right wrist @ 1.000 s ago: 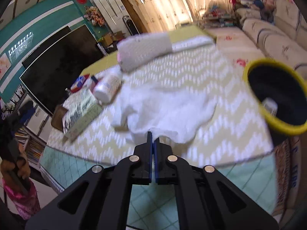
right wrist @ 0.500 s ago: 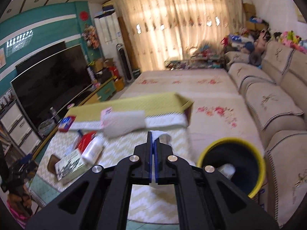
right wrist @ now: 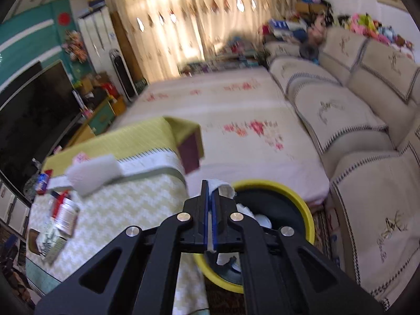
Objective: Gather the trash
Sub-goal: 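Carry the white tissue over the yellow bin and release it with the right tool, then grasp the white-and-black printed box with the left tool and lift it, then carry the printed box over the yellow bin and release it with the left tool, then grasp the white pill bottle with the right tool and drop it into the bin, then grasp the brown plastic tray with the left tool and drop it into the bin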
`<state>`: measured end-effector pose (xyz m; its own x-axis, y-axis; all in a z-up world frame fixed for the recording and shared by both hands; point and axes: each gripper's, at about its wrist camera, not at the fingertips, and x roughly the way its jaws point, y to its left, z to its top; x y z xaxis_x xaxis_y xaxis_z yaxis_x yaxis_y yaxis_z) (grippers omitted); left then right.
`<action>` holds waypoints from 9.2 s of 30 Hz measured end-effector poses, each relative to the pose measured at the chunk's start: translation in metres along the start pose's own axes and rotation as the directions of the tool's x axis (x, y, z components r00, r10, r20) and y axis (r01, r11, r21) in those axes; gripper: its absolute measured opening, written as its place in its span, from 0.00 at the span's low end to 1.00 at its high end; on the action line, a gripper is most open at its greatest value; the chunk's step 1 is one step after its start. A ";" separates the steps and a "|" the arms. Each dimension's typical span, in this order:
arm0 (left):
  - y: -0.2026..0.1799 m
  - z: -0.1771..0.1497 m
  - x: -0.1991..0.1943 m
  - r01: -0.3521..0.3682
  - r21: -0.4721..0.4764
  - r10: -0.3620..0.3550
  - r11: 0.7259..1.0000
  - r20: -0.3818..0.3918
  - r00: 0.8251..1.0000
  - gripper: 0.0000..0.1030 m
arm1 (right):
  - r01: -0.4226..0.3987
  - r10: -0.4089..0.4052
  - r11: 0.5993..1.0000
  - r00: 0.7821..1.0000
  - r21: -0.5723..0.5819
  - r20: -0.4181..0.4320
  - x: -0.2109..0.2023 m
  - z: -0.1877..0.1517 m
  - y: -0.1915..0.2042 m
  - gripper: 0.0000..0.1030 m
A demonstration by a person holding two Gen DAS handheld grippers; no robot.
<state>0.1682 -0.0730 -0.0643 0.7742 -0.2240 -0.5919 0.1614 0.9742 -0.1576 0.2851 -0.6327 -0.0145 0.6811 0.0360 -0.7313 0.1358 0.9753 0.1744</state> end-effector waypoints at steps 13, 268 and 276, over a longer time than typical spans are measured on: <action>-0.011 -0.001 0.011 0.009 0.021 -0.008 1.000 -0.028 1.000 0.95 | 0.121 -0.101 0.991 0.948 0.049 -0.303 0.092 -0.034 -0.047 0.45; -0.004 -0.006 0.034 -0.081 0.074 0.090 0.994 -0.120 0.989 0.95 | 0.145 -0.161 0.946 0.986 0.290 0.032 0.061 -0.100 -0.015 0.62; 0.018 -0.013 0.029 -0.136 0.079 0.146 0.988 -0.134 0.980 0.95 | 0.092 -0.110 0.958 0.993 0.272 0.050 0.046 -0.108 0.002 0.66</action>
<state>0.1857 -0.0619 -0.0947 0.7003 -0.0811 -0.7092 0.1022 0.9947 -0.0128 0.2391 -0.6056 -0.1195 0.6971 -0.0821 -0.7122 0.3888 0.8780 0.2793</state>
